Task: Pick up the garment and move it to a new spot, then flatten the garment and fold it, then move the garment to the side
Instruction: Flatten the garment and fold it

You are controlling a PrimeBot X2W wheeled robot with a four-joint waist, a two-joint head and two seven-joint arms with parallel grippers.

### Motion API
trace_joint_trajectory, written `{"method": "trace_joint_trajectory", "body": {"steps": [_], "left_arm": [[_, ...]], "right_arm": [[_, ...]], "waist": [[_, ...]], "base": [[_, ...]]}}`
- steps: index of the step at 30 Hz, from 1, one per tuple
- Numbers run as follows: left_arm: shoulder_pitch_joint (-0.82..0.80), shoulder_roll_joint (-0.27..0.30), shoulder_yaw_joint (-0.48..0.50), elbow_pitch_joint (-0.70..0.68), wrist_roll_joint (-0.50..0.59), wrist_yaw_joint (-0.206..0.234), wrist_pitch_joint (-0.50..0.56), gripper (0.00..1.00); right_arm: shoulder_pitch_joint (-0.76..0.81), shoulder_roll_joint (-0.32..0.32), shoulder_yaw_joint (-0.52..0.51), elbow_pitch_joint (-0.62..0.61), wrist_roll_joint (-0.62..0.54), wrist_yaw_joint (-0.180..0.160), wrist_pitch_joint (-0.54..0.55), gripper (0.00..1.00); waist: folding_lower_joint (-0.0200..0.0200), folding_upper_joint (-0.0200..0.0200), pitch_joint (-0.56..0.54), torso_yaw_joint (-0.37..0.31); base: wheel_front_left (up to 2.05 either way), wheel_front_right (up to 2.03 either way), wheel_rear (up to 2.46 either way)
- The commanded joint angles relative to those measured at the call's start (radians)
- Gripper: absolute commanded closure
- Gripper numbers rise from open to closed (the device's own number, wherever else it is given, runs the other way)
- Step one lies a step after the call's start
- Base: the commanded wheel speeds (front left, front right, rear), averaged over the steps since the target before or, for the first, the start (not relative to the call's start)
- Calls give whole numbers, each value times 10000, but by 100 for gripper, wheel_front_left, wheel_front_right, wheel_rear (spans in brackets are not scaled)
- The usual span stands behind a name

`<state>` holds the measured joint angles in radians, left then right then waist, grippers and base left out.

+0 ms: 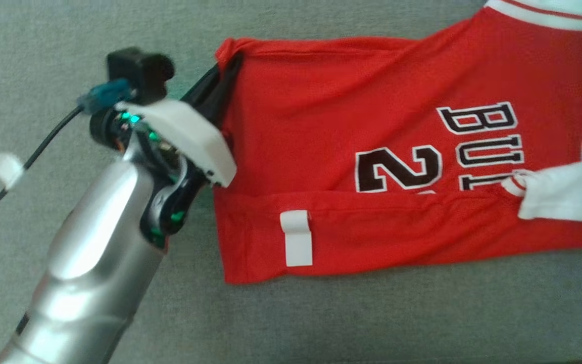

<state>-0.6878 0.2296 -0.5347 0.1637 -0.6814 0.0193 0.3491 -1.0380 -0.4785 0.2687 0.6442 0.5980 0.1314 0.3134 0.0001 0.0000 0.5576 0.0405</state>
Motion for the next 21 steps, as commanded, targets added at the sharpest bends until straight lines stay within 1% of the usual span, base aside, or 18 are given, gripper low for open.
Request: {"method": "trace_joint_trajectory", "body": {"steps": [1,3,6,11,15,16,20,21], "left_arm": [[183,401,554,-550,-63,118,-197,100],[527,506,678,-892,-119,202,-367,100],[1139,651,880,-1520,-232,350,-634,100],[2377,936,1151,-2660,-411,617,-975,100],[3744,1160,1364,-3673,-632,954,-1172,100],[4438,1377,1438,-4044,-567,1147,-1268,100],[5588,1415,1558,-4547,-896,1366,-1412,100],[5588,1415,1558,-4547,-896,1366,-1412,100]], "right_arm": [[236,-341,144,-671,259,-7,-127,100],[697,-580,361,-1263,580,-7,-171,100],[1665,-961,352,-2166,1095,-7,-249,100],[3893,-1455,293,-3803,1648,-7,-68,100],[5584,-1442,185,-4817,1697,-7,161,100],[6254,-1319,107,-5179,1696,-7,300,100],[7302,-1050,-319,-5535,1627,-7,485,100],[7302,-1050,-319,-5535,1627,-7,485,100]], "waist": [[-1,0,-201,-220],[-1,0,-344,-407],[-1,0,-587,-631],[-1,0,-1099,-988],[-1,0,-1517,-1341],[-1,0,-1680,-1473],[-1,0,-1959,-1573],[-1,0,-1959,-1573]], "base": [[0,0,0],[0,0,0],[0,0,0],[0,0,0],[0,0,0],[0,0,0],[0,0,0],[0,0,0]]}}
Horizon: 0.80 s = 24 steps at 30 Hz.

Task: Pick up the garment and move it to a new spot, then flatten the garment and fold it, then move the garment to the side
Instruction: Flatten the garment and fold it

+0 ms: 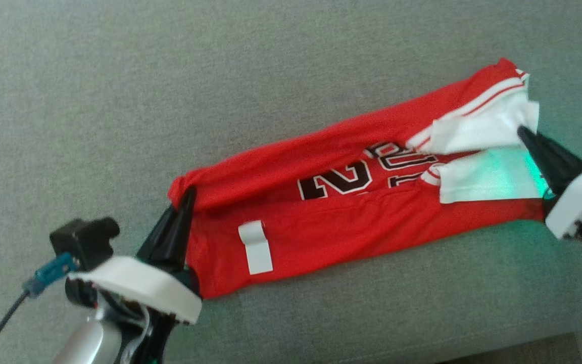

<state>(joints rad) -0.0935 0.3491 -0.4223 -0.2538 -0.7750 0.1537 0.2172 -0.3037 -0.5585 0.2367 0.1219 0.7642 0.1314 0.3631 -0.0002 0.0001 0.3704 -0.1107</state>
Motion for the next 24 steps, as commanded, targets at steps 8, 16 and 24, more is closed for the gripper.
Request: {"method": "trace_joint_trajectory", "body": {"steps": [8,16,24], "left_arm": [[304,208,327,-357,-90,25,-241,64],[512,335,25,732,907,274,-879,0],[609,-265,366,1437,2398,972,-3920,0]], "right_arm": [[1054,45,-787,-564,-382,-7,574,100],[969,337,-1219,-451,-1187,-7,1172,0],[25,1268,-2225,-64,-2409,-7,1789,0]], "waist": [[2,-1,-134,-57],[2,-1,-190,-65],[2,-1,-98,148]], "base": [[0,0,0],[0,0,0],[0,0,0]]}}
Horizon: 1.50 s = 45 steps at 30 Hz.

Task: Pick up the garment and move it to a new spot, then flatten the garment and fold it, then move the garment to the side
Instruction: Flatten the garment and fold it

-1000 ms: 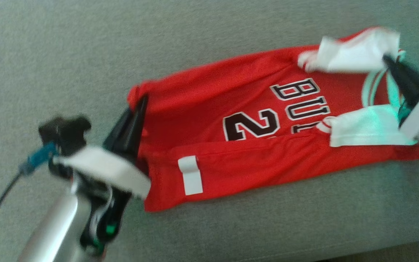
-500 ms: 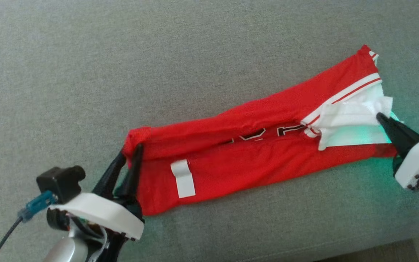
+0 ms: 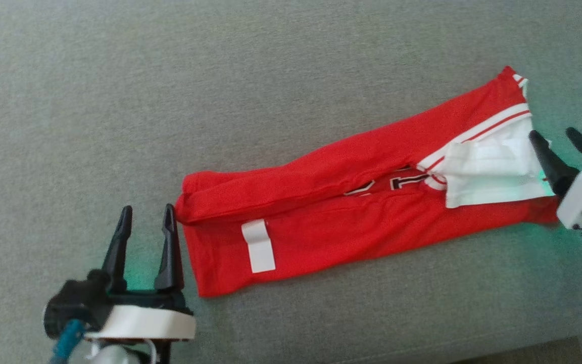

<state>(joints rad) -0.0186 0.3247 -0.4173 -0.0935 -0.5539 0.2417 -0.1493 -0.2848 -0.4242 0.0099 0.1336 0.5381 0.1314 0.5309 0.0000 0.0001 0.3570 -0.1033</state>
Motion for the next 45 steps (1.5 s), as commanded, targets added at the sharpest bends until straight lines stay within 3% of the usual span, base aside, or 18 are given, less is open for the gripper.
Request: {"method": "trace_joint_trajectory", "body": {"steps": [1,4,10,16,23,25,26,27,30,37,41,45], "left_arm": [[-155,-174,264,-54,287,140,-463,0],[-279,-510,115,271,677,171,-878,0],[-251,-1082,393,565,1269,31,-1114,0],[28,-1798,1076,384,1673,-533,-1122,0],[240,-2204,1568,580,2115,-1157,-1123,0],[257,-2312,1689,671,2237,-1373,-1123,0],[252,-2365,1726,712,2303,-1471,-1123,0],[240,-2417,1769,746,2351,-1566,-1124,0],[277,-2548,1975,842,2466,-1749,-1124,0],[599,-2704,2453,1005,2620,-1950,-1124,0],[848,-2730,2602,1393,2712,-2050,-1124,0],[1048,-2740,2699,1722,2727,-2089,-1124,0]], "right_arm": [[-244,19,60,-23,-337,-7,259,0],[-331,96,210,538,-894,-7,694,0],[-31,-371,285,1193,-1337,-7,1374,0],[95,-496,77,1505,-1176,-7,1770,0],[187,-397,-51,1780,-426,-7,2466,0],[209,-331,-59,1883,-282,-7,2621,43],[218,-284,-33,1890,-176,-7,2643,76],[222,-270,25,1847,-83,-7,2567,100],[147,-295,-258,1948,42,-7,1981,100],[-305,-749,-2171,2529,-342,-7,1095,100],[-323,-1292,-3074,2312,-505,-7,1212,100],[-154,-1574,-3186,1269,-432,-7,1752,100]], "waist": [[0,-1,76,142],[0,-1,143,372],[0,-1,194,788],[0,-1,160,986],[0,-1,31,1096],[0,-1,13,1150],[0,-1,8,1186],[0,-1,-10,1225],[0,-1,-122,1278],[0,-1,-712,1356],[0,-1,-1205,1375],[0,-1,-1611,1326]], "base": [[0,0,0],[0,0,0],[0,0,0],[0,0,0],[0,0,0],[0,0,0],[0,0,0],[0,0,0],[0,0,0],[0,0,0],[0,0,0],[0,0,0]]}}
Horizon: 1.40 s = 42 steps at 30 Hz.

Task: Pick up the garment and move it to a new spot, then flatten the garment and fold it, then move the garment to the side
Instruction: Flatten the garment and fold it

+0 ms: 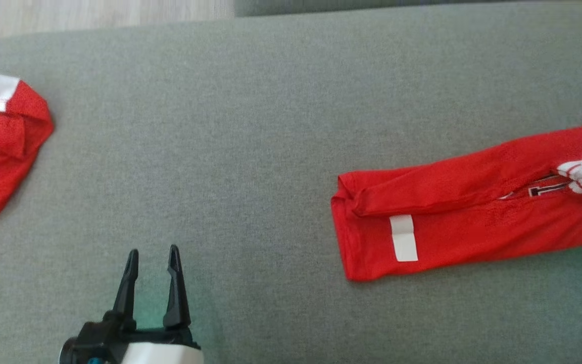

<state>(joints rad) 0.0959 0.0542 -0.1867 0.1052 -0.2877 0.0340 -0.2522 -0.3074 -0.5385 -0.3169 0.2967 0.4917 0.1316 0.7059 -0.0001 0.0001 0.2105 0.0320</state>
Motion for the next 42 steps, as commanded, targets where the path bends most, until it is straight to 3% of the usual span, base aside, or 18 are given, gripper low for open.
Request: {"method": "trace_joint_trajectory", "body": {"steps": [1,6,12,17,22,36,37,38,39,42], "left_arm": [[-65,-35,383,-223,31,3,-95,0],[-43,-37,224,-145,-164,64,-95,0],[-120,-38,116,-95,-235,109,-95,0],[-307,-38,17,4,-214,108,-95,0],[-377,-39,-59,71,-185,126,-95,0],[-255,-39,-84,214,-199,142,-95,0],[-248,-39,-83,223,-195,144,-95,0],[-239,-39,-76,233,-187,146,-95,0],[-229,-39,-71,246,-177,144,-95,0],[-206,-39,-49,273,-142,141,-95,0]], "right_arm": [[136,-456,173,-721,109,-9,179,100],[661,-171,1347,-2710,610,-9,979,100],[942,1064,3791,-4210,986,-9,1213,100],[611,2404,5760,-3698,915,-9,709,100],[330,3341,6749,-2773,814,-9,-198,100],[-17,3974,7978,-1726,883,-9,-1361,100],[-31,4047,7987,-1697,936,-9,-1464,83],[-57,4127,7961,-1680,941,-9,-1633,31],[-77,4204,7964,-1672,949,-9,-1796,0],[-11,4450,7824,-1831,1186,-9,-2387,0]], "waist": [[1,-1,-197,-42],[1,-1,-301,-58],[1,-1,-142,-221],[1,-1,-97,-241],[1,-1,-157,-163],[1,-1,-299,-270],[1,-1,-304,-295],[1,-1,-314,-328],[1,-1,-325,-352],[1,-1,-368,-401]], "base": [[0,0,0],[0,0,0],[0,0,0],[0,0,0],[0,0,0],[0,0,0],[0,0,0],[0,0,0],[0,0,0],[0,0,0]]}}
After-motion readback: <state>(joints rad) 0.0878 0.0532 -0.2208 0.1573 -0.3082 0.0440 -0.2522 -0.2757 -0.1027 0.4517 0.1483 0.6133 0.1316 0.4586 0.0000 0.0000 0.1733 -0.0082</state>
